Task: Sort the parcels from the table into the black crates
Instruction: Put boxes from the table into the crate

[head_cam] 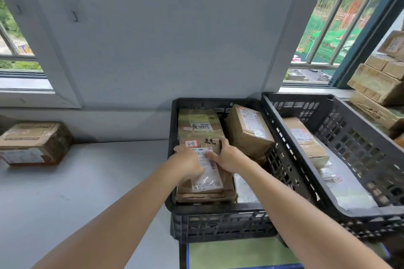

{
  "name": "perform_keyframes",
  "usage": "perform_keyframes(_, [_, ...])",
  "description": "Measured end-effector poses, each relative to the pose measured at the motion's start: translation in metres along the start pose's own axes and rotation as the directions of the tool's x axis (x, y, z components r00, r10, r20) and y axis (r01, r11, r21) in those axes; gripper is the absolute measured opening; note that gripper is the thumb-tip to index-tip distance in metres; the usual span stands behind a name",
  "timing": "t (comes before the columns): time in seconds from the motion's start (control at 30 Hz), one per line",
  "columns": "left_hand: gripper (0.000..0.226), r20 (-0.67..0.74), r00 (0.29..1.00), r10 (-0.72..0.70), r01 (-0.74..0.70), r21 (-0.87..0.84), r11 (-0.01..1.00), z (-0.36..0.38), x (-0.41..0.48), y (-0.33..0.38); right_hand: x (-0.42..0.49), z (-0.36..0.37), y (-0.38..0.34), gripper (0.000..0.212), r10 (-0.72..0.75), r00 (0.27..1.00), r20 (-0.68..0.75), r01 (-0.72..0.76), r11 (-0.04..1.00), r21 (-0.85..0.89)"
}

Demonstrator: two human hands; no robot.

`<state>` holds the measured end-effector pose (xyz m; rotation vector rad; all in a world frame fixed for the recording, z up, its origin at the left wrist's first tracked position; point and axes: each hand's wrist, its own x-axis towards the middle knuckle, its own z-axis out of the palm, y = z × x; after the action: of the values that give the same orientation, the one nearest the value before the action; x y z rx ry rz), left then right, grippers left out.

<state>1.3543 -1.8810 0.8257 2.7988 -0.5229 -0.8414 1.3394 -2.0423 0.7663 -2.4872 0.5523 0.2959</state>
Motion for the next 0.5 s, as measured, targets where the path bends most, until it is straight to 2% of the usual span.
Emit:
perform_keyframes(0.1, [0.099,0.078,0.997,-0.03,0.017,0.156,0.988,0.012,-0.002,0.001,0.0,0.011,0.001,0.092,-0.01,1.0,-0.016,0.009,1.0,-0.016])
perform_keyframes(0.17, [0.103,0.066,0.997,0.028,-0.048,0.326,0.944,0.015,-0.003,-0.003,-0.001,0.004,0.002,0.091,-0.057,0.997,-0.046,0.052,0.992,-0.112])
perform_keyframes(0.23, [0.106,0.005,0.983,0.182,-0.149,0.6,0.786,0.012,0.0,-0.008,-0.004,-0.003,0.008,0.092,-0.174,0.984,-0.02,0.159,0.933,-0.322])
perform_keyframes(0.27, [0.112,-0.003,0.967,0.256,-0.188,0.672,0.716,0.008,0.004,-0.011,-0.005,-0.008,0.011,0.095,-0.255,0.966,0.037,0.247,0.875,-0.416])
perform_keyframes(0.3, [0.12,0.019,0.955,0.297,-0.229,0.684,0.692,0.003,0.009,-0.014,-0.006,-0.013,0.014,0.099,-0.321,0.939,0.122,0.34,0.816,-0.467])
perform_keyframes(0.37, [0.132,0.083,0.951,0.298,-0.284,0.616,0.735,0.002,0.02,-0.02,-0.004,-0.019,0.019,0.11,-0.357,0.892,0.276,0.45,0.752,-0.482])
perform_keyframes(0.43, [0.137,0.112,0.954,0.277,-0.287,0.606,0.742,0.011,0.027,-0.026,0.002,-0.013,0.023,0.12,-0.338,0.881,0.331,0.468,0.727,-0.503])
perform_keyframes(0.5, [0.131,0.11,0.96,0.258,-0.262,0.682,0.683,0.029,0.03,-0.027,0.006,0.006,0.027,0.124,-0.303,0.887,0.349,0.456,0.693,-0.557])
